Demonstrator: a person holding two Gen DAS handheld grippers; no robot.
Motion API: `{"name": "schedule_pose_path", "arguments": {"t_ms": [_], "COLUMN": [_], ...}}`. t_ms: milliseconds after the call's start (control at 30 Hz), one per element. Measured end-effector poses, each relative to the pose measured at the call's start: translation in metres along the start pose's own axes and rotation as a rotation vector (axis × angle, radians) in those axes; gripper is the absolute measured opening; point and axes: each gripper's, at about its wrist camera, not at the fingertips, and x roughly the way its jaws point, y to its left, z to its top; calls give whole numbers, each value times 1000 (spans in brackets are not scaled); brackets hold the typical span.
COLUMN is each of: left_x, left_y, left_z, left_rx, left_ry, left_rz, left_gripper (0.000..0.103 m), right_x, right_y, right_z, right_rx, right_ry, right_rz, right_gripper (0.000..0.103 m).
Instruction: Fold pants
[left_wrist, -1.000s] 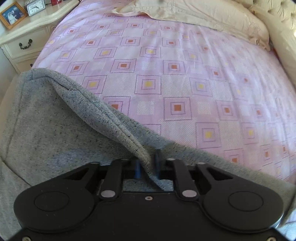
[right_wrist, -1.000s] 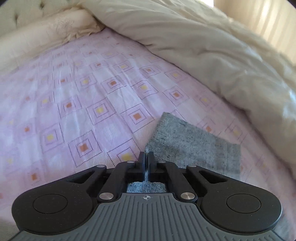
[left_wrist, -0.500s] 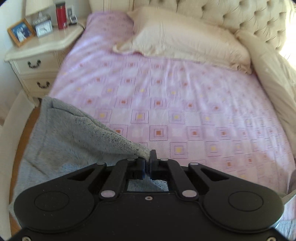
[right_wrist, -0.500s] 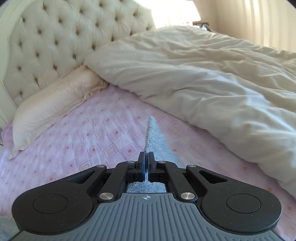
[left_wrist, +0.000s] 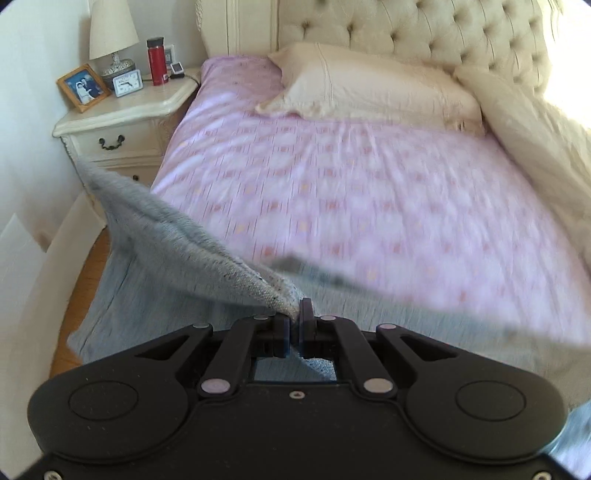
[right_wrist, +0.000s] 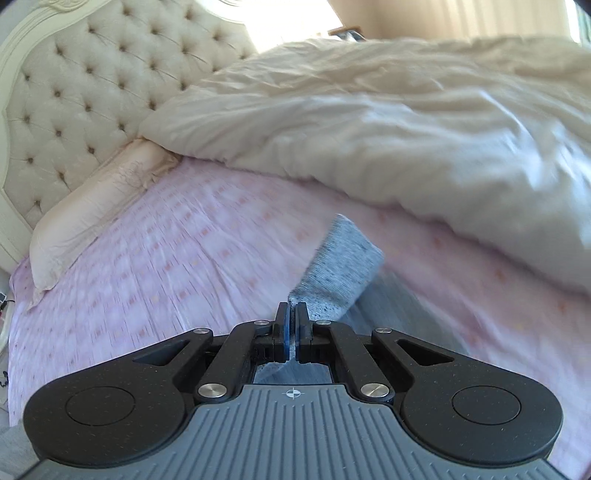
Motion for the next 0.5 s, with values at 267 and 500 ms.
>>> {"name": "schedule_pose_path", "arguments": {"t_ms": [267, 500], "left_x": [36, 66], "left_y": [13, 35], "left_z": [-50, -67], "left_rx": [9, -46], "left_ry": [136, 211], "left_rz": [-10, -37], "left_gripper": [5, 7], "right_x": [10, 2], "right_y": [-32, -51], "right_z": [-49, -58], "right_rx": [52, 116], "right_ry": [54, 24], "right_rz": [-33, -31], "right_gripper": [3, 6]}}
